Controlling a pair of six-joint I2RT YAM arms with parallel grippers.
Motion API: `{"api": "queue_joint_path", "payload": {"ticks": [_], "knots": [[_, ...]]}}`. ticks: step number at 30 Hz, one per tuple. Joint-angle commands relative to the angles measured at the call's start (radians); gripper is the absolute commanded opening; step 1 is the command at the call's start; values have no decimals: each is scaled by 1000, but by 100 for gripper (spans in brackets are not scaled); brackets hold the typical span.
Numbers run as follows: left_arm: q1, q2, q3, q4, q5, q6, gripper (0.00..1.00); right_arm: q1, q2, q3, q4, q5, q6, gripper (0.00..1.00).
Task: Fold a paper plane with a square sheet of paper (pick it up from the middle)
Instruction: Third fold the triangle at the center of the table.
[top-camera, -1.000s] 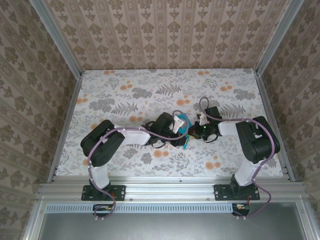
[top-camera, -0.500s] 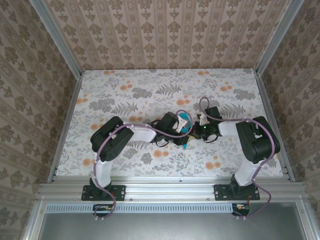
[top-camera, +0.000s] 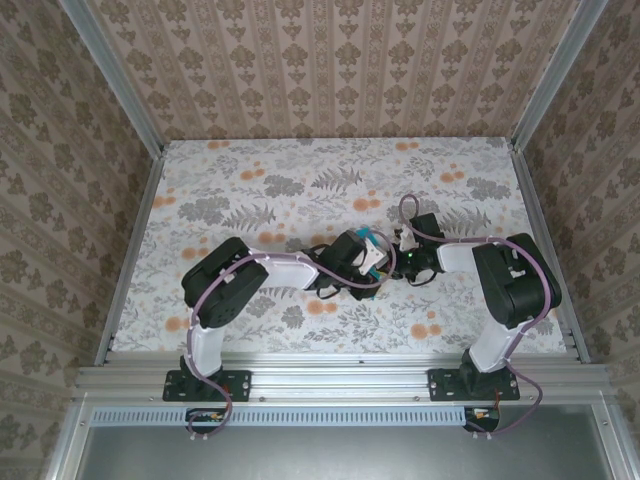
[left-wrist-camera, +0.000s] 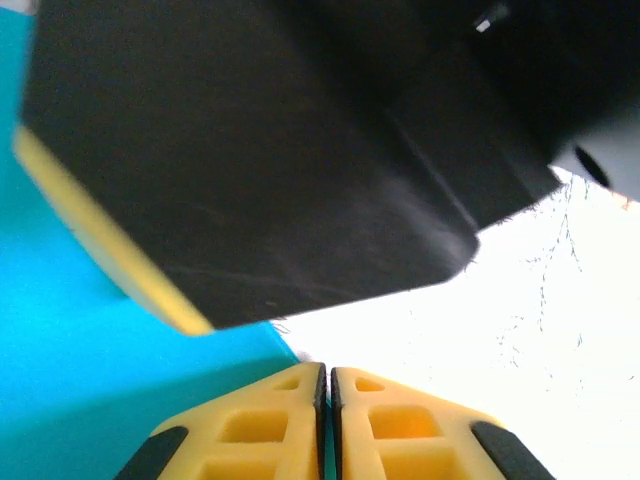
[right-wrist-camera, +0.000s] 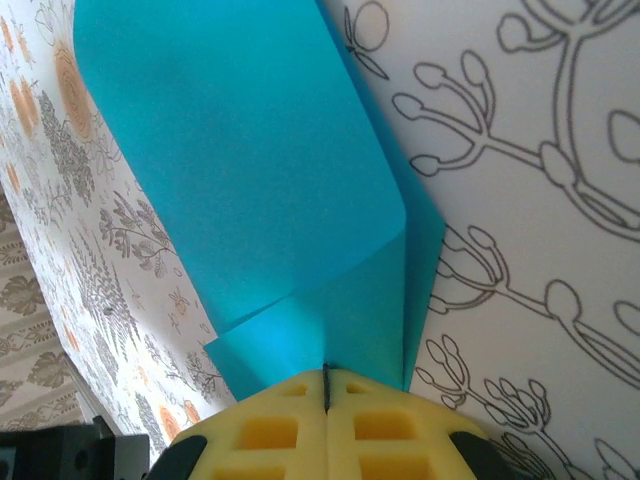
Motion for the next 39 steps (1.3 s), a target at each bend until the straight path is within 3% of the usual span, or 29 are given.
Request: {"api": "queue_joint_path", "payload": {"ticks": [1,10,23,30,39], "knots": [[-54,-17,-18,-199,-7,76,13,-11,0,-12,-91,128,-14,5],[-83,-41,-89,-193,-6,70,13,-12,-24,-10,-112,138,-20,5],[-42,-13,-106,-174,22,65,12,9,-119,2,-62,69,35,11],[-35,-7,-107,-182,28,69,12,31,-32,13,4,62,61,12],[-28,-13,-119,-188,43,73,12,-8,26,81,-110,166,-29,13]]}}
